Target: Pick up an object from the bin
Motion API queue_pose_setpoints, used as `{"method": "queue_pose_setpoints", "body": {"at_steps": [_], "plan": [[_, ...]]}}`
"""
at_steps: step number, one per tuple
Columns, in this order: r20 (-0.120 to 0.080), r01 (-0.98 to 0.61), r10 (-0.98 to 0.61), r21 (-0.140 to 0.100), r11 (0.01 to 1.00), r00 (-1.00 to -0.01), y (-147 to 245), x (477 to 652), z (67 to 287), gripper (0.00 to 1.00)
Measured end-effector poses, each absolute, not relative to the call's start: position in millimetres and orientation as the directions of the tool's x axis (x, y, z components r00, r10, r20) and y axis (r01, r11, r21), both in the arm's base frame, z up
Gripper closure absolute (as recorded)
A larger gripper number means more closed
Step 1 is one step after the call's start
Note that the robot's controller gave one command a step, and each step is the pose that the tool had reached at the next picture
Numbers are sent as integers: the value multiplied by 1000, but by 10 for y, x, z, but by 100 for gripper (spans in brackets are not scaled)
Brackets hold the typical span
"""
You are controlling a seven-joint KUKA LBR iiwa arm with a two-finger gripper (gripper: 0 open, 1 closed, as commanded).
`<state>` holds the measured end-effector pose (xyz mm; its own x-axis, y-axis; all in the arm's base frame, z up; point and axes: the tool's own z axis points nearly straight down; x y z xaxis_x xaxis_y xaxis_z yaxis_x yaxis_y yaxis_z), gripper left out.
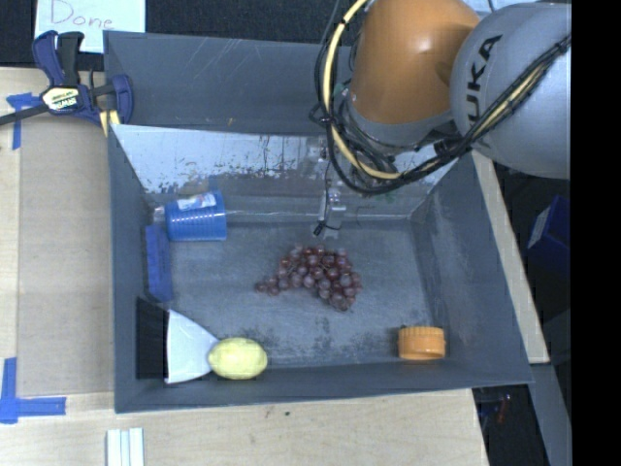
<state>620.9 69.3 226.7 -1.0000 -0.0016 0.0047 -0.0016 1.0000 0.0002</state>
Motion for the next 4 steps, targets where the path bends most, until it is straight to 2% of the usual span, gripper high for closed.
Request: {"method": "queue_pose_setpoints", "body": {"at_steps": [1, 2, 3, 4], "plan": [[-4, 1, 1, 1, 1000, -1000, 687, 6225, 2319, 0], [-8, 95, 95, 2, 995, -995, 138, 5946, 908, 0], [-23, -89, -89, 1, 996, -996, 169, 5867, 1633, 0], [2, 187, 187, 1, 982, -982, 234, 5721, 976, 0]]}}
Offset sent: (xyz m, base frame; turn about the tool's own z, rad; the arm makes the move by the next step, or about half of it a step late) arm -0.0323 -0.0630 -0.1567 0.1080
